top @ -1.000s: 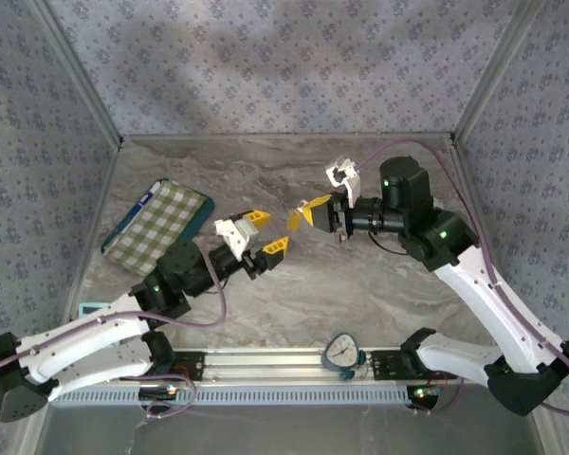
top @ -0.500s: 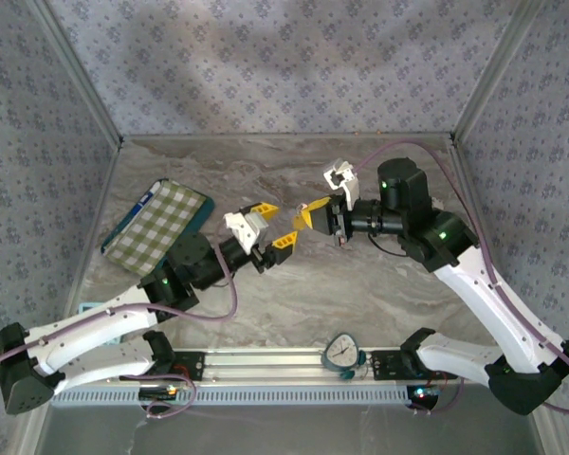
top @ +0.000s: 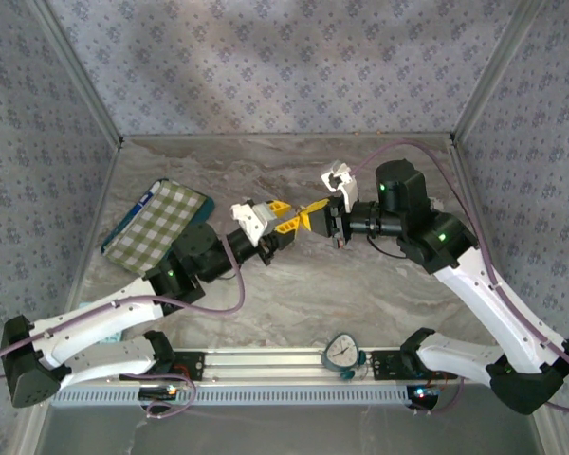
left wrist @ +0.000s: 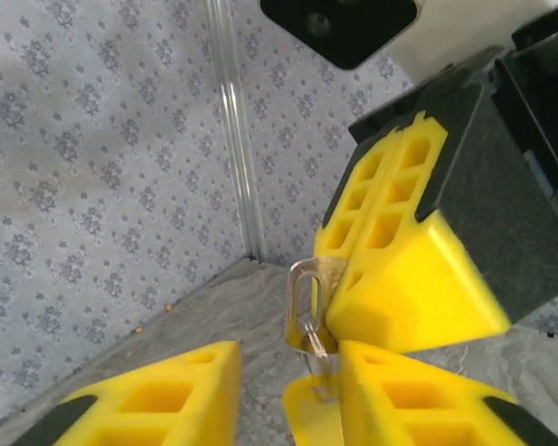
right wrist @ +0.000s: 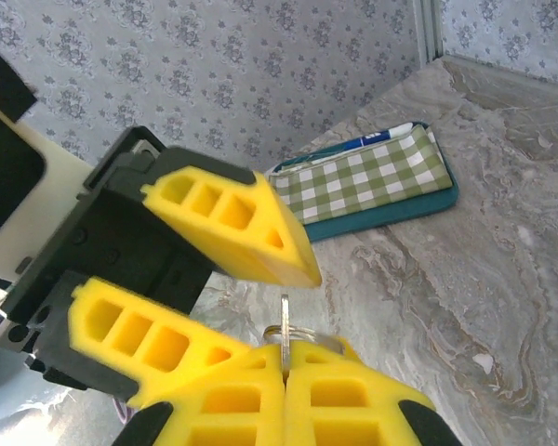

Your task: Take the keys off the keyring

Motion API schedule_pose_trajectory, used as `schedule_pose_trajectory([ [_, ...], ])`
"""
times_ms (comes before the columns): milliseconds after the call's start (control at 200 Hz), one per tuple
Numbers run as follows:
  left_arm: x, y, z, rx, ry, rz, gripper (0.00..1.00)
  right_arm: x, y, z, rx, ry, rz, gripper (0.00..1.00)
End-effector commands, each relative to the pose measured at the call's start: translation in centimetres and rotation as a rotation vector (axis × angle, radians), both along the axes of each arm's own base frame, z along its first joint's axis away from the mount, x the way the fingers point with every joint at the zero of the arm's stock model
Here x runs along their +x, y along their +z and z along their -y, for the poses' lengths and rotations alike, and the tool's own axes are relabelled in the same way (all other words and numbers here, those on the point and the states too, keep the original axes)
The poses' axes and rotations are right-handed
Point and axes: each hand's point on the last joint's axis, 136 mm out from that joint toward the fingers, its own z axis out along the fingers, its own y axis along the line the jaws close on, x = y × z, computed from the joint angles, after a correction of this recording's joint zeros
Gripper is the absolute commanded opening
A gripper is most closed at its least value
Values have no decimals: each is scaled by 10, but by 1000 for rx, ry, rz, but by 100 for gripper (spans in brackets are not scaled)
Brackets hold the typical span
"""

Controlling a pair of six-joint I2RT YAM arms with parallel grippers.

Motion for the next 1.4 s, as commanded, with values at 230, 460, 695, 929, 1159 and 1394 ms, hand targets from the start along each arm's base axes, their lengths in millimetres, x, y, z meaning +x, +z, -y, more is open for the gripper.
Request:
schedule_pose_trajectory([
  [230,-2,21,-1,-32,2,28,0,-6,7,4,6,1,25,0],
  [460,-7,32,-9,-95,-1,60,0,2,-6,5,37,-5,-77,0],
  [695,-20,42,-16,-146,-46,92,0,9,-5,5,66,-19,-84,0],
  [929,-15,-1,-30,-127,9,-6,36,6,16,11,61,-22,-18,0],
  [1159,-13,-15,-41,-119,50,-32,50,3,18,11,56,-11,-12,0],
  [1394,-10,-6,-31,-123,40,15,65,-1,23,9,58,-3,-3,0],
])
